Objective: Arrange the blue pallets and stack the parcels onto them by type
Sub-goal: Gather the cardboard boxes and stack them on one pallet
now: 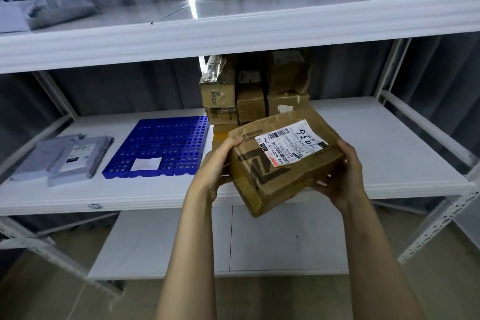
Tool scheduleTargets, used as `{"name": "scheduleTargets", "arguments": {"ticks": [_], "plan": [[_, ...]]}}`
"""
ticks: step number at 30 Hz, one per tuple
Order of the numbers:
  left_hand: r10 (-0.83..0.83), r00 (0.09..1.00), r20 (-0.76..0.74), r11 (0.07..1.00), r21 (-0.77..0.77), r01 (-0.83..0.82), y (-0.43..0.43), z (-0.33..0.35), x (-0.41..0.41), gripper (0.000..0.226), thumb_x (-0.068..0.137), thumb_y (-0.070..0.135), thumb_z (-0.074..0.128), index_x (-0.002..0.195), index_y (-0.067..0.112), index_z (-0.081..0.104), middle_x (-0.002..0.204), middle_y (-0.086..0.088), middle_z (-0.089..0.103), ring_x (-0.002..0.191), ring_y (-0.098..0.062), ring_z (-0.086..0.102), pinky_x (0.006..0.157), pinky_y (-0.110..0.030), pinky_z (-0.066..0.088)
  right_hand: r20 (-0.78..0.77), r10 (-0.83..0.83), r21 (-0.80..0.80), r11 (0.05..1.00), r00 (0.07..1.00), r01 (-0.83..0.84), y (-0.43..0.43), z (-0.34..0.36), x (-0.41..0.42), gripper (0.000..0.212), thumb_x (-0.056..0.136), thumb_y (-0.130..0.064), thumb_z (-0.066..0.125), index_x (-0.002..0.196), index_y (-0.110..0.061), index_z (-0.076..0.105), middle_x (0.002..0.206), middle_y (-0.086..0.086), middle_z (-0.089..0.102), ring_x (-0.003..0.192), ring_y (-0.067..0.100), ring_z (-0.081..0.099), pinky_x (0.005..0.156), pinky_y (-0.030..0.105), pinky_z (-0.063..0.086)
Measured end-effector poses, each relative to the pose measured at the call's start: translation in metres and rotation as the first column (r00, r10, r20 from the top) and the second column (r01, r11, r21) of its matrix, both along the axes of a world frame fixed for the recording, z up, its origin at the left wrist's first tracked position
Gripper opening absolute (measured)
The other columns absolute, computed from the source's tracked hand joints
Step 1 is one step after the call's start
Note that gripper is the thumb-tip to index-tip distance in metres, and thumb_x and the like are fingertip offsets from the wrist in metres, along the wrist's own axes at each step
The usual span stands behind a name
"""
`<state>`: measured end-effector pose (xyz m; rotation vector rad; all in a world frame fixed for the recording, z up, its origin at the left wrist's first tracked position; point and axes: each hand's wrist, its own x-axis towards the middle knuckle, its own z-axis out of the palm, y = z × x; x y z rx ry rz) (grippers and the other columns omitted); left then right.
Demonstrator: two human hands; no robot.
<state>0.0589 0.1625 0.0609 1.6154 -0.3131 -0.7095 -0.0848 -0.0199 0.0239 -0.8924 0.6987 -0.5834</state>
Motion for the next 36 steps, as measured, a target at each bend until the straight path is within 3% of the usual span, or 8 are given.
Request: {"name": "scheduleTargets", "arguments": {"ticks": [3, 6, 11, 18, 23, 28, 31, 36], "plan": [[0.139, 0.989, -0.052, 0.990, -0.009, -0.139, -0.007, -0.014, 0.001, 0.082, 0.063, 0.072, 0.067, 0.127, 0.022, 0.055, 0.114, -0.005, 0.066, 0.104, -0.024, 0.063, 0.095, -0.045, 0.052, -0.048, 0.045, -0.019, 0.999, 0.998, -0.046, -0.003, -0.010, 0.000, 0.065, 0.076, -0.062, 0.058, 0.133, -0.032, 0.047, 0.123, -0.002, 0.058, 0.111, 0.028, 0.056, 0.090, 0.057, 0.051], [0.074, 0.995, -0.067, 0.997, 0.042, -0.071, -0.010, -0.019, -0.001, 0.080, 0.063, 0.075, 0.061, 0.124, 0.023, 0.058, 0.111, -0.004, 0.067, 0.104, -0.024, 0.063, 0.096, -0.045, 0.052, -0.065, 0.047, -0.003, 0.999, 0.997, -0.048, -0.008, -0.018, -0.005, 0.056, 0.086, -0.058, 0.053, 0.135, -0.032, 0.044, 0.129, 0.000, 0.055, 0.112, 0.029, 0.056, 0.093, 0.061, 0.048], [0.009, 0.999, -0.046, 0.997, 0.075, -0.005, -0.013, -0.021, 0.001, 0.065, 0.076, 0.070, 0.056, 0.121, 0.023, 0.061, 0.107, -0.003, 0.068, 0.101, -0.022, 0.063, 0.091, -0.039, 0.053, -0.119, 0.101, 0.006, 0.995, 0.988, -0.101, -0.015, -0.026, -0.012, 0.094, 0.059, -0.078, 0.058, 0.140, -0.035, 0.041, 0.138, 0.001, 0.052, 0.117, 0.032, 0.056, 0.086, 0.058, 0.052], [0.140, 0.990, -0.015, 0.983, -0.114, -0.141, -0.022, -0.008, 0.014, 0.052, 0.086, 0.060, 0.054, 0.118, 0.020, 0.064, 0.104, -0.003, 0.072, 0.099, -0.021, 0.066, 0.084, -0.034, 0.055, -0.156, 0.010, -0.116, 0.993, 0.988, -0.028, -0.013, -0.001, 0.011, 0.057, 0.087, -0.068, 0.042, 0.133, -0.034, 0.044, 0.122, -0.001, 0.057, 0.106, 0.024, 0.058, 0.091, 0.054, 0.052], [0.164, 0.986, -0.001, 0.966, -0.203, -0.161, -0.017, -0.004, 0.023, 0.044, 0.089, 0.055, 0.053, 0.120, 0.024, 0.061, 0.096, 0.005, 0.074, 0.089, -0.012, 0.070, 0.076, -0.029, 0.054, -0.149, -0.040, -0.219, 0.976, 0.988, 0.007, -0.011, 0.014, 0.033, 0.039, 0.088, -0.065, 0.045, 0.117, -0.040, 0.046, 0.104, -0.011, 0.060, 0.101, 0.021, 0.061, 0.083, 0.051, 0.057], [0.191, 0.981, -0.007, 0.958, -0.215, -0.188, -0.015, -0.002, 0.028, 0.047, 0.090, 0.053, 0.053, 0.128, 0.025, 0.055, 0.112, 0.001, 0.069, 0.098, -0.014, 0.067, 0.067, -0.026, 0.053, -0.152, -0.070, -0.244, 0.969, 0.986, 0.031, -0.006, 0.019, 0.049, 0.051, 0.084, -0.067, 0.051, 0.122, -0.033, 0.049, 0.105, -0.009, 0.063, 0.096, 0.019, 0.063, 0.075, 0.046, 0.059], [0.204, 0.979, -0.016, 0.960, -0.192, -0.203, -0.015, 0.002, 0.031, 0.039, 0.091, 0.054, 0.050, 0.122, 0.029, 0.055, 0.107, 0.004, 0.066, 0.095, -0.013, 0.064, 0.067, -0.029, 0.052, -0.169, -0.076, -0.235, 0.971, 0.983, 0.035, -0.004, 0.019, 0.054, 0.053, 0.082, -0.069, 0.052, 0.122, -0.034, 0.048, 0.111, -0.007, 0.061, 0.099, 0.022, 0.062, 0.076, 0.047, 0.059], [0.166, 0.979, -0.116, 0.977, -0.115, -0.180, -0.008, 0.002, 0.034, 0.051, 0.082, 0.065, 0.054, 0.119, 0.031, 0.058, 0.108, -0.002, 0.069, 0.102, -0.022, 0.064, 0.084, -0.039, 0.053, -0.149, 0.006, -0.241, 0.970, 0.989, -0.042, -0.001, 0.018, 0.054, 0.051, 0.084, -0.066, 0.051, 0.125, -0.035, 0.048, 0.116, -0.006, 0.063, 0.103, 0.023, 0.062, 0.073, 0.046, 0.060]]}}
